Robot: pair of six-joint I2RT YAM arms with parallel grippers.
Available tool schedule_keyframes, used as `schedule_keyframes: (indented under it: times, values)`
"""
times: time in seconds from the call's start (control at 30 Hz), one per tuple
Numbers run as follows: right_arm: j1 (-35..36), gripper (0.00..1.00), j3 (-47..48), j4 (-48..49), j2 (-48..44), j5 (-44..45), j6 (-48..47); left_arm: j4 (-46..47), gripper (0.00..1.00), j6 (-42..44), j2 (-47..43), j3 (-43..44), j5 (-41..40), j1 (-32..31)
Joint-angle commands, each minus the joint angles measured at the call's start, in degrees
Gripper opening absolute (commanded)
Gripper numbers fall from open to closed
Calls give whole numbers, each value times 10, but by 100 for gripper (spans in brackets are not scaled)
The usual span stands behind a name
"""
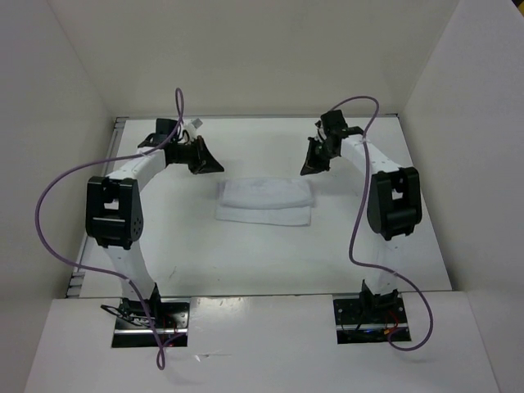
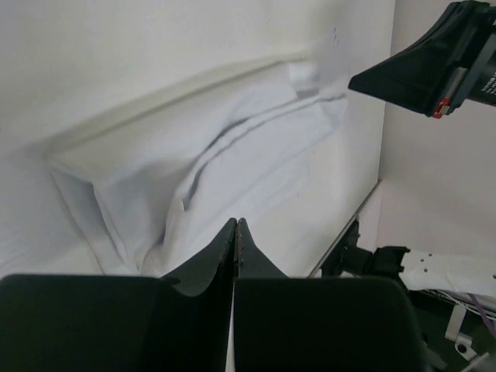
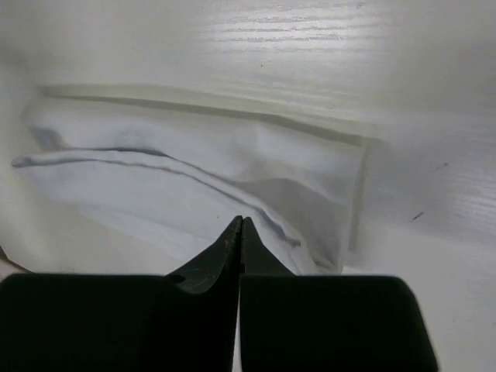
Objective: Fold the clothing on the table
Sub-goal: Fold the skirt
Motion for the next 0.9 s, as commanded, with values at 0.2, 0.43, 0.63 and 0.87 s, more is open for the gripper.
schedule_keyframes:
  times: [0.2, 0.43, 0.63, 0.87]
  values:
    - [53, 2, 128, -22, 86, -55, -21, 31, 0, -7, 107, 80, 29, -1]
    - [112, 2, 145, -22, 136, -74, -21, 19, 0, 11, 115, 51, -10, -6]
    - [129, 2, 181, -2, 174, -95, -21, 7, 0, 22, 126, 45, -21, -6]
    - [129, 2, 270, -20, 242, -95, -21, -9, 0, 35, 126, 22, -45, -6]
